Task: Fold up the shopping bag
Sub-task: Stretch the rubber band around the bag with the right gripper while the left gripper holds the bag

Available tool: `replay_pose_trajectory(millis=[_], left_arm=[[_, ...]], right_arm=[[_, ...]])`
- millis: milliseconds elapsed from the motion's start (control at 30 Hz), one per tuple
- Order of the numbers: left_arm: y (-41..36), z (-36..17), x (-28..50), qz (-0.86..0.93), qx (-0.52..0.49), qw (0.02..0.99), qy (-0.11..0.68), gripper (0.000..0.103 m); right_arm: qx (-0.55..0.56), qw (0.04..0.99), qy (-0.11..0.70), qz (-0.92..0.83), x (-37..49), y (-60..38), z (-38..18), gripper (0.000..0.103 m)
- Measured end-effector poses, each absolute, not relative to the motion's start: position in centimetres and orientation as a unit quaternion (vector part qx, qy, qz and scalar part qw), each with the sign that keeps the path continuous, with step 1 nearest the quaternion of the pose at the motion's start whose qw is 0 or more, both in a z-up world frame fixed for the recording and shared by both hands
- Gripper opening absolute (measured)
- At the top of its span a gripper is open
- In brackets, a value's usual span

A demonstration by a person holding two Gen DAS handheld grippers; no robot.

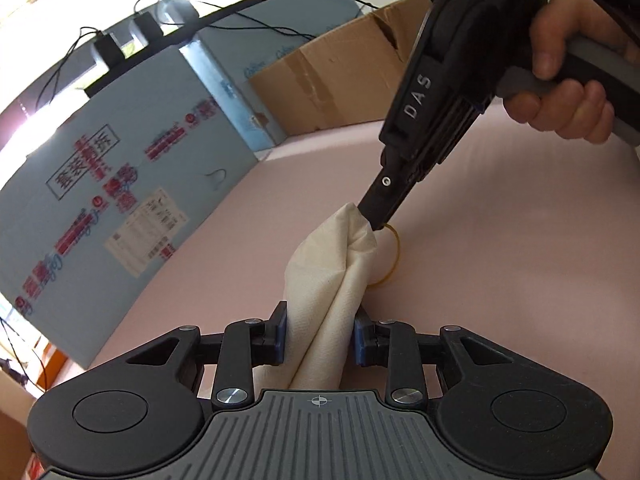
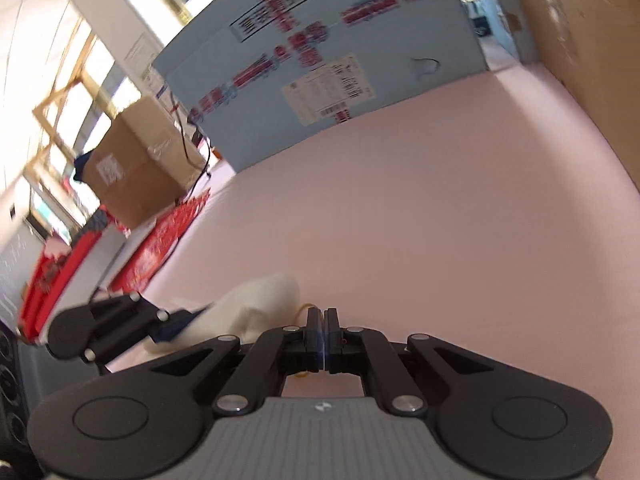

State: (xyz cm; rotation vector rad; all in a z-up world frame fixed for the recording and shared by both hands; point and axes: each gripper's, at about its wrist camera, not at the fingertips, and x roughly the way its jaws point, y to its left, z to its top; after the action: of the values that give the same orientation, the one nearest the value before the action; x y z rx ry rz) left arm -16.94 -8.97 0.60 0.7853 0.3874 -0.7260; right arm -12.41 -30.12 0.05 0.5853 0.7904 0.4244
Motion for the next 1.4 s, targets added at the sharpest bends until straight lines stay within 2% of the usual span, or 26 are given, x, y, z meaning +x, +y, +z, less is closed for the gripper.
replay_pose_trajectory(millis=[67,133,167,200,233,333,467,533,633,667,700,767,967,1133,1300,1400], left_arm=[[-9.1,0.9,-16.2,-0.360,0.362,0.837,0.199,0.034],[-8.8,1.1,-15.7,-0.370,0.345,0.837,0.210,0.043],[-8.4,1.4,-15.4,-0.382,0.326,0.836,0.220,0.059],[-8.0,1.8,-15.2,-0.401,0.302,0.834,0.229,0.081],[-7.6,2.0,-15.1,-0.419,0.280,0.831,0.234,0.087],[-6.9,2.4,-14.4,-0.446,0.213,0.831,0.256,0.088],[-5.4,2.4,-12.5,-0.452,0.075,0.836,0.300,0.085],[-4.3,2.4,-11.9,-0.450,0.012,0.838,0.309,0.076],[-3.2,2.2,-11.3,-0.441,-0.046,0.840,0.312,0.055],[-3.2,2.1,-11.1,-0.436,-0.046,0.843,0.312,0.041],[-3.2,1.9,-11.0,-0.428,-0.041,0.847,0.312,0.035],[-3.6,1.7,-11.1,-0.415,-0.023,0.855,0.311,0.030],[-5.2,1.2,-13.0,-0.383,0.068,0.876,0.286,0.032],[-4.7,1.2,-13.4,-0.376,0.047,0.883,0.276,0.032],[-3.4,1.1,-12.2,-0.383,-0.037,0.877,0.289,0.032],[-3.9,0.8,-12.2,-0.378,-0.025,0.877,0.295,0.031]], right_arm=[[0.298,0.857,0.371,0.199,-12.2,-30.7,-0.4,0.001],[0.310,0.852,0.371,0.202,-12.0,-31.1,-0.7,0.001],[0.312,0.850,0.372,0.203,-11.9,-31.3,-0.8,0.001],[0.314,0.849,0.373,0.205,-11.8,-31.4,-0.9,0.001],[0.313,0.848,0.375,0.203,-11.6,-31.4,-1.0,0.001],[0.314,0.843,0.386,0.203,-11.6,-31.7,-1.5,0.001],[0.314,0.843,0.386,0.206,-12.1,-31.6,-1.8,0.001],[0.316,0.842,0.386,0.207,-12.2,-31.6,-1.9,0.001],[0.316,0.842,0.387,0.207,-12.3,-31.5,-1.9,0.001],[0.314,0.842,0.387,0.206,-12.3,-31.5,-1.8,0.001],[0.313,0.842,0.387,0.206,-12.4,-31.4,-1.8,0.001],[0.311,0.842,0.388,0.208,-12.5,-31.4,-1.7,0.001],[0.323,0.836,0.390,0.211,-13.6,-31.6,-1.7,0.001],[0.356,0.824,0.388,0.210,-14.6,-32.4,-2.0,0.001],[0.381,0.816,0.385,0.202,-14.6,-33.1,-2.6,0.001],[0.406,0.803,0.384,0.207,-14.5,-33.3,-3.1,0.001]])
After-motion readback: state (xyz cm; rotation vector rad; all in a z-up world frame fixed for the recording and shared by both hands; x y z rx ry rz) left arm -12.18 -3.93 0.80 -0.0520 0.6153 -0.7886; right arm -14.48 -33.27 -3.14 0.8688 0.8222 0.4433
